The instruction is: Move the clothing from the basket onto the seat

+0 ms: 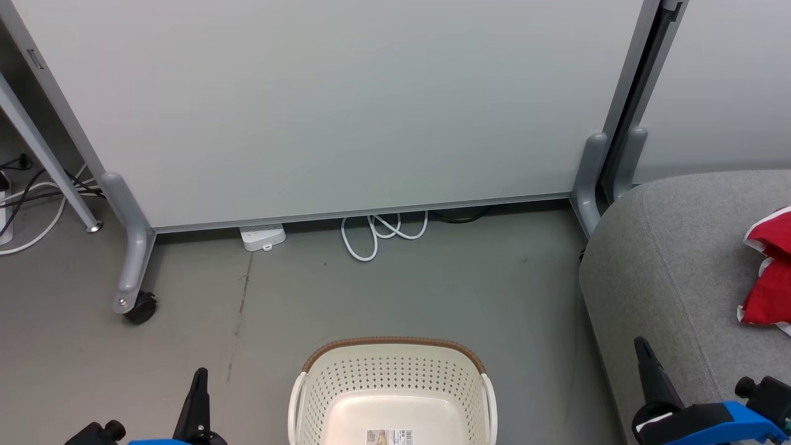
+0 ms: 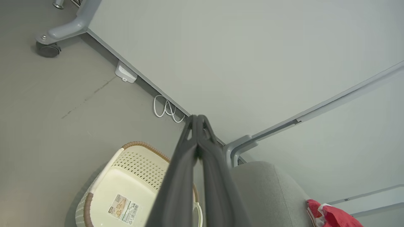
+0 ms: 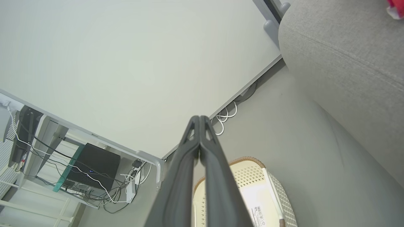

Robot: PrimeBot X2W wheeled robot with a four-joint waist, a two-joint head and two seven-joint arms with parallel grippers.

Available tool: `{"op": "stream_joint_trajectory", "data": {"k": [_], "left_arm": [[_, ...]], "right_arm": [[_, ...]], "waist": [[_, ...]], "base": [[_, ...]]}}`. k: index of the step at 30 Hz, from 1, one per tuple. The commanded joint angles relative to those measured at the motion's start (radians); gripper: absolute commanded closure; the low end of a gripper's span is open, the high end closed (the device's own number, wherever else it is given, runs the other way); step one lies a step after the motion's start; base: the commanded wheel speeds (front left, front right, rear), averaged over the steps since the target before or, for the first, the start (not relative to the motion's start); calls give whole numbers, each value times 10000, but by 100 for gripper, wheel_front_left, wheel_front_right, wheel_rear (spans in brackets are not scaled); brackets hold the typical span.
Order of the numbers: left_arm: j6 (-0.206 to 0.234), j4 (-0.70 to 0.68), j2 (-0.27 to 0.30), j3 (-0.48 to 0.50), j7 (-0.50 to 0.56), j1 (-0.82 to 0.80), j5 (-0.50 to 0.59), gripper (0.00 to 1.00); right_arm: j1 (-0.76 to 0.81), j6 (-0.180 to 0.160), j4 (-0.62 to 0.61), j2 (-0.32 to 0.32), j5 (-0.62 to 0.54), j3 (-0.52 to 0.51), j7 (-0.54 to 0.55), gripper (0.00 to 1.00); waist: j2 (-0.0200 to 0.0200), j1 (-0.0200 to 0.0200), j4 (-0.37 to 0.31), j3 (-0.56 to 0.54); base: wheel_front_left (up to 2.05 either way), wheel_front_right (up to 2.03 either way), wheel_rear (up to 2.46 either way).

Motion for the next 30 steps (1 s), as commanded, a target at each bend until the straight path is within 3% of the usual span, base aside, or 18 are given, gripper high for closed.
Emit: {"op": "stream_joint_trajectory", "data": {"k": [1, 30], "left_arm": [[-22, -185, 43, 104, 66, -306, -258, 100], [-37, -676, 61, 675, 901, -521, -3267, 100]], "right_arm": [[-265, -2, -60, -15, 329, -31, 11, 100], [-757, -4, 223, -22, 3842, -137, 208, 100]], "waist": [[0, 0, -6, 4], [0, 0, -179, 94]], "base": [[0, 0, 0], [0, 0, 0]]}}
